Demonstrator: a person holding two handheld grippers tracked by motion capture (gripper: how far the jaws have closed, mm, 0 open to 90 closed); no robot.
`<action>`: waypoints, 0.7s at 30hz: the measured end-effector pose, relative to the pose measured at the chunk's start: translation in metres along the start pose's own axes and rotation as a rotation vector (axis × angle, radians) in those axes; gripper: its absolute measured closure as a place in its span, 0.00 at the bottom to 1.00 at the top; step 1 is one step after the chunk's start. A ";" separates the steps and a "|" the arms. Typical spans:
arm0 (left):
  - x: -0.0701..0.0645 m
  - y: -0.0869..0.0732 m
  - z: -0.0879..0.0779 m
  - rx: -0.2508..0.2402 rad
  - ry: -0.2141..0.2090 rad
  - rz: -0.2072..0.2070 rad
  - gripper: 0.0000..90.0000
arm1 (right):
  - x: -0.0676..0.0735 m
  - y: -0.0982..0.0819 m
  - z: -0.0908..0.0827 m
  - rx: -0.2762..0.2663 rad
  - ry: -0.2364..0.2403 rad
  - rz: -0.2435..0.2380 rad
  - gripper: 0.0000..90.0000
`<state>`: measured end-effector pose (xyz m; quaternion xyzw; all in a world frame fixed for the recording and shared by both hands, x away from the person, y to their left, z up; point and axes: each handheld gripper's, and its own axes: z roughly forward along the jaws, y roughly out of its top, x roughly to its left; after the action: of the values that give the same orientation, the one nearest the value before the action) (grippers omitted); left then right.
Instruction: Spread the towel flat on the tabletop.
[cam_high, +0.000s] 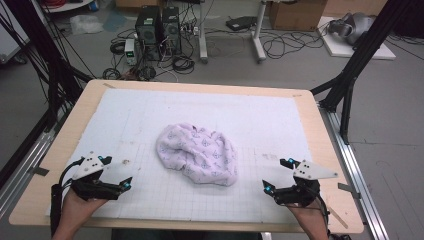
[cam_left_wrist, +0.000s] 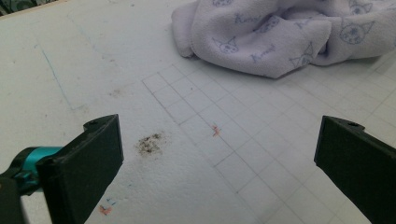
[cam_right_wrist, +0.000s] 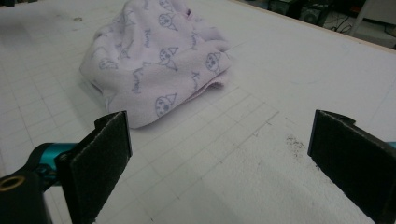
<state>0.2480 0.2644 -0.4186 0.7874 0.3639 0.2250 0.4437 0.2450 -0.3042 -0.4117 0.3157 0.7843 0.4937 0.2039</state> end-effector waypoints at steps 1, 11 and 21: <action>0.000 0.000 0.000 0.001 0.000 -0.002 0.02 | 0.000 0.000 0.000 0.000 0.000 0.000 0.06; 0.002 0.001 0.002 0.001 -0.011 0.003 0.02 | 0.000 0.001 0.002 0.005 0.003 -0.008 0.06; 0.003 0.005 0.007 0.002 -0.028 -0.009 0.02 | -0.001 0.006 0.009 0.015 0.020 -0.011 0.06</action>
<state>0.2559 0.2612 -0.4179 0.7894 0.3614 0.2116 0.4489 0.2537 -0.2973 -0.4103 0.3076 0.7917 0.4899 0.1964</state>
